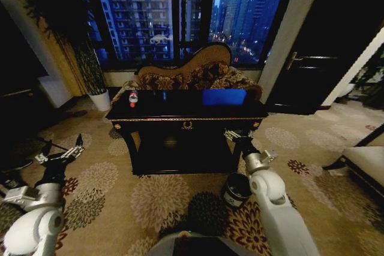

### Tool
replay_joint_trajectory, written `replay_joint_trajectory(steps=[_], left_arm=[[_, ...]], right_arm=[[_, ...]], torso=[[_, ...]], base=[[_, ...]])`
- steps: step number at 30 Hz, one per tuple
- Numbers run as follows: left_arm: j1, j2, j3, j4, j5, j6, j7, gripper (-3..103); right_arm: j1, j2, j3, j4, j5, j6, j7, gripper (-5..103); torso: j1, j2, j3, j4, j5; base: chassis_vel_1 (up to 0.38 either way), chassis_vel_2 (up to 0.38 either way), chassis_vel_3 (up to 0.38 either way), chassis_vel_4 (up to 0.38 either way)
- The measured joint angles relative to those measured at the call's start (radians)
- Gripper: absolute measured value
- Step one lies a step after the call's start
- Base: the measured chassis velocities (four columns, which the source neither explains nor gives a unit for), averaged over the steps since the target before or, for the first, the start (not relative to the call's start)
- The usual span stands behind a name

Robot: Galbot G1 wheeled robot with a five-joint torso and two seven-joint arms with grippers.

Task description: Move to the front of the table and place the trash on the table into the trash bin.

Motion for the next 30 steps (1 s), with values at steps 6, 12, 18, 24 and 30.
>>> replay_joint_trajectory(steps=[6,12,18,24,30], left_arm=[[-0.007,0.005,0.0,0.01,-0.001,-0.001,0.0,100],[-0.018,0.003,0.011,0.018,0.004,-0.001,0.001,100],[-0.019,0.002,0.012,0.024,0.006,-0.001,0.002,100],[-0.018,0.001,0.013,0.026,0.006,-0.001,0.003,100],[-0.014,0.001,0.012,0.027,0.006,-0.003,0.004,100]], right_arm=[[0.005,-0.001,-0.002,-0.015,-0.013,0.005,0.0,100],[0.006,-0.007,0.0,-0.031,-0.017,0.011,0.0,100],[0.016,-0.01,-0.003,-0.041,-0.016,0.014,0.0,100],[0.017,-0.013,-0.004,-0.044,-0.015,0.015,0.0,100],[0.018,-0.012,-0.005,-0.047,-0.015,0.015,0.0,100]], torso=[[0.0,0.0,0.0,-0.0001,-0.0001],[0.0,0.0,0.0,-0.0001,0.0],[0.001,0.0,0.0,-0.0002,-0.0001],[0.001,0.0,0.0,-0.0001,0.0],[0.0,0.0,0.0,-0.0001,-0.0001]], base=[[-0.017,0.015,0.012,-0.017],[-0.103,0.109,0.109,-0.101],[-0.161,0.157,0.167,-0.171],[-0.123,0.119,0.139,-0.125],[-0.02,0.016,0.017,-0.021]])
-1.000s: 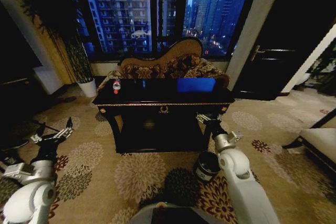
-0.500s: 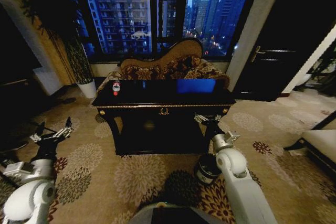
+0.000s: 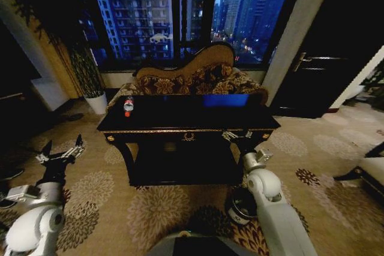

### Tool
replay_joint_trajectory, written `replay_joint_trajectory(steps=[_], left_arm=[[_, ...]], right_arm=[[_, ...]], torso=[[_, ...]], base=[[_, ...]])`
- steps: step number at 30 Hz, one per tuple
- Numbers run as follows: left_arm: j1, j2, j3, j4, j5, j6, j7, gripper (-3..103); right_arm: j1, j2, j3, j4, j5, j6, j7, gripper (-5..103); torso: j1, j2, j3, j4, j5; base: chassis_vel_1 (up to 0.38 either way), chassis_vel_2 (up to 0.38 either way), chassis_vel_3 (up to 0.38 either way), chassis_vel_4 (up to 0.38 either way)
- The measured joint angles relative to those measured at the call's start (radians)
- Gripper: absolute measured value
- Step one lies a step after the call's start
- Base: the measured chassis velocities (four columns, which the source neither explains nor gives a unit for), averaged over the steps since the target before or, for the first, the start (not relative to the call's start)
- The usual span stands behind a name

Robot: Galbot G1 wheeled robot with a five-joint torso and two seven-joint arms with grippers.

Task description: Move to the front of the table and place the trash on the table into the trash bin.

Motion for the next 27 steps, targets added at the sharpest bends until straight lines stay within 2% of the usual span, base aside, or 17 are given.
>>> replay_joint_trajectory(steps=[27], left_arm=[[0.004,0.006,0.001,0.013,-0.004,-0.015,0.001,100]], right_arm=[[0.001,-0.001,-0.02,0.007,0.009,-0.01,0.0,100]], torso=[[0.001,0.0,0.0,0.0001,-0.0001]], base=[[-0.106,0.099,0.105,-0.102]])
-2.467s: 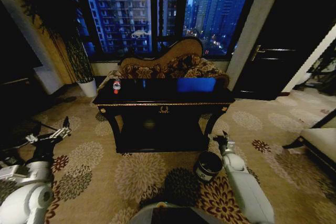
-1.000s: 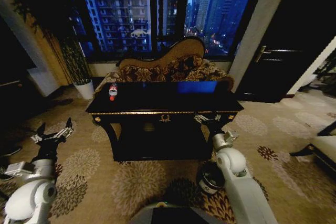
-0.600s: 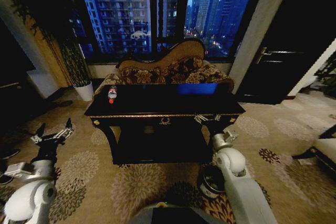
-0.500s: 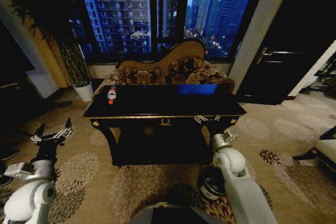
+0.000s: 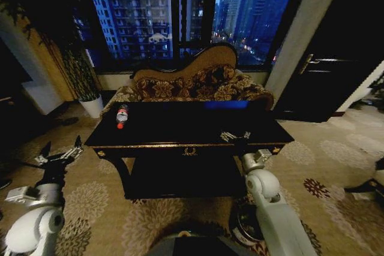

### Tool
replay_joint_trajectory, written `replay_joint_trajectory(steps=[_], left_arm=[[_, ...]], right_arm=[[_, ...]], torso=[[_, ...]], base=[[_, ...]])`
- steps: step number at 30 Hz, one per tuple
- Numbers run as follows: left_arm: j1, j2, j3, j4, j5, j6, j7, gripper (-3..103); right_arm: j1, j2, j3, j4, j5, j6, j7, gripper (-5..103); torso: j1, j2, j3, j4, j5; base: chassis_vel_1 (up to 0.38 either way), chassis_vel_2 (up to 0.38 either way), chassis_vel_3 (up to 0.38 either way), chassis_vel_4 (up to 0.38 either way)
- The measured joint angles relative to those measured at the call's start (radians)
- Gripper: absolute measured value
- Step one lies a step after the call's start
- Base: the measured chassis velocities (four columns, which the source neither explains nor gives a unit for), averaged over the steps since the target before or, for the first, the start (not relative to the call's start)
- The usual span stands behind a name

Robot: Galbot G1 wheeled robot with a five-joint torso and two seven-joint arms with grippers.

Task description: Move to the front of the table and place the trash on the table into the trash bin.

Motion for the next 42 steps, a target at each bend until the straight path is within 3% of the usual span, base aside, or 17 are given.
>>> replay_joint_trajectory(steps=[7,10,11,13,15,18,19,22,26,32,37,42], left_arm=[[-0.051,0.041,0.015,0.014,0.0,0.069,-0.019,100],[-0.109,0.089,0.021,0.024,-0.012,0.162,-0.056,100],[-0.109,0.089,0.021,0.024,-0.012,0.162,-0.056,100],[-0.138,0.132,0.017,0.023,-0.049,0.226,-0.091,100],[-0.143,0.142,0.014,0.02,-0.058,0.25,-0.099,100],[-0.195,0.233,-0.005,0.007,-0.138,0.414,-0.157,100],[-0.195,0.233,-0.005,0.007,-0.138,0.414,-0.157,100],[-0.268,0.334,0.017,0.071,-0.177,0.474,-0.183,100],[-0.333,0.413,0.056,0.153,-0.207,0.486,-0.194,100],[-0.482,0.534,0.161,0.345,-0.255,0.444,-0.174,100],[-0.561,0.576,0.213,0.454,-0.272,0.413,-0.143,100],[-0.543,0.57,0.202,0.43,-0.276,0.409,-0.134,100]], right_arm=[[0.027,-0.003,-0.002,-0.025,0.015,-0.002,0.0,100],[0.024,-0.004,0.002,-0.035,0.016,-0.002,0.0,100],[0.024,-0.004,0.002,-0.035,0.016,-0.002,0.0,100],[0.018,-0.004,0.008,-0.04,0.015,-0.001,0.0,100],[0.018,-0.004,0.009,-0.041,0.015,-0.001,0.0,100],[0.018,-0.005,0.016,-0.053,0.014,0.002,0.0,100],[0.018,-0.005,0.016,-0.053,0.014,0.002,0.0,100],[0.02,-0.002,0.017,-0.06,0.013,0.004,0.0,100],[0.02,-0.002,0.017,-0.065,0.012,0.005,0.0,100],[0.024,-0.013,0.028,-0.075,0.019,0.005,0.0,100],[0.04,-0.023,0.04,-0.082,0.043,0.005,0.0,100],[0.059,-0.027,0.036,-0.09,0.054,0.004,0.0,100]], torso=[[-0.001,0.0,0.0,0.0002,0.0001],[0.0,0.0,0.0,-0.0003,0.0],[0.0,0.0,0.0,-0.0003,0.0],[0.0,0.0,0.0,-0.0003,0.0],[0.0,0.0,0.0,-0.0003,-0.0001],[-0.001,0.0,0.0,0.0003,0.0002],[-0.001,0.0,0.0,0.0003,0.0002],[0.0,0.0,0.0,-0.0004,0.0002],[0.0,0.0,0.0,-0.0002,-0.0003],[0.0,0.0,0.0,-0.0002,0.0002],[0.0,0.0,0.0,-0.0002,0.0],[0.0,0.0,0.0,0.0001,0.0]], base=[[0.0,0.0,0.0,0.0],[0.0,0.0,0.0,0.0],[0.0,0.0,0.0,0.0],[0.0,0.0,0.0,0.0],[0.0,0.0,0.0,0.0],[0.0,0.0,0.0,0.0],[0.0,0.0,0.0,0.0],[0.0,0.0,0.0,0.0],[0.0,0.0,0.0,0.0],[0.0,0.0,0.0,0.0],[0.0,0.0,0.0,0.0],[0.0,0.0,0.0,0.0]])
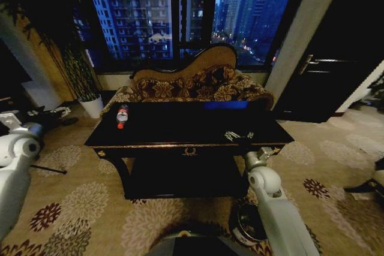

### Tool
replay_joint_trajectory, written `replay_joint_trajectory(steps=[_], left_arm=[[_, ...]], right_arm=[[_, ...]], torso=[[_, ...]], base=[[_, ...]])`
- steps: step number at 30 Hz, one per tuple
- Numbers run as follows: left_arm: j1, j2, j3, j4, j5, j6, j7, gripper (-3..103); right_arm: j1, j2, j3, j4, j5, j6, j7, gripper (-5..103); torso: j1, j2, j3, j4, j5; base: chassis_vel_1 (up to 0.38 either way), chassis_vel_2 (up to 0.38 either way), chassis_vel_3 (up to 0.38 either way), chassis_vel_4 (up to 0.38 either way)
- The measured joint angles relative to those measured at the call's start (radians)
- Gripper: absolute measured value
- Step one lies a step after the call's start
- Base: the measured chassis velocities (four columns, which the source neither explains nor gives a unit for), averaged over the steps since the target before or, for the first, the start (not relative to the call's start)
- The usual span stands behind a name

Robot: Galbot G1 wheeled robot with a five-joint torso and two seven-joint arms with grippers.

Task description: Move to the front of the table and place the trash on the table into the trash bin.

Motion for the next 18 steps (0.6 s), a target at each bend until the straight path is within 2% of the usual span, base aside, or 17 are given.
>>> replay_joint_trajectory(steps=[6,18], left_arm=[[0.057,-0.032,-0.026,-0.048,0.015,-0.021,0.011,100],[0.072,-0.055,-0.034,-0.104,0.032,-0.028,0.015,100]], right_arm=[[0.016,0.012,-0.019,-0.019,-0.007,0.0,0.0,100],[0.016,0.002,-0.018,-0.02,-0.02,0.0,0.0,100]], torso=[[0.0,0.0,0.0,0.0,0.0],[0.0,0.0,0.0,-0.0003,0.0002]], base=[[0.0,0.0,0.0,0.0],[-0.029,0.02,0.025,-0.02]])
